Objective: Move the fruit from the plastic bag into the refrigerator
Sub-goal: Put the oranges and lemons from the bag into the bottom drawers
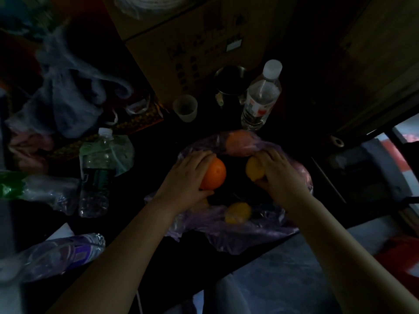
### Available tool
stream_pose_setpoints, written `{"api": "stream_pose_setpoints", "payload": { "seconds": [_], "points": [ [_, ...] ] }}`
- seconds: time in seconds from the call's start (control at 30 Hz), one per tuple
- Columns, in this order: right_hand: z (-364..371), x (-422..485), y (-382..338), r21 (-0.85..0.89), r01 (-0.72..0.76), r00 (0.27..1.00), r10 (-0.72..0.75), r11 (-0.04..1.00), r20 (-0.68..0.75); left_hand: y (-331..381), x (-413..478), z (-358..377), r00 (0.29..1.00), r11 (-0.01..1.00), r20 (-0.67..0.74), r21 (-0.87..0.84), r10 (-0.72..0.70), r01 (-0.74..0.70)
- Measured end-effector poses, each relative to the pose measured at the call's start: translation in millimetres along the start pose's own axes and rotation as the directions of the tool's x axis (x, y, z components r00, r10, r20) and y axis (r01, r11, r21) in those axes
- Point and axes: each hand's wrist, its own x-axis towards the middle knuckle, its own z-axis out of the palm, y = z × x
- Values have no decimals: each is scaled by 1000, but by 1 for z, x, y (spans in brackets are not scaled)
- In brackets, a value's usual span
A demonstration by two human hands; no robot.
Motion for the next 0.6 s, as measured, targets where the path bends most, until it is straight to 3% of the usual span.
{"api": "stream_pose_setpoints", "payload": {
  "seconds": [0.2,0.37,0.6],
  "points": [
    [-26,-32,-39,33,-26,992,30,999,-124,17,-24,-28,993,999,-111,22,33,-31],
    [-44,-77,-82,71,-82,966,97,994,-238,31,-57,-58,997,984,-64,-174,31,-42],
    [-46,-158,-149,70,-80,915,101,994,-392,42,-132,-94,971,936,-194,-295,138,-192]
  ]
}}
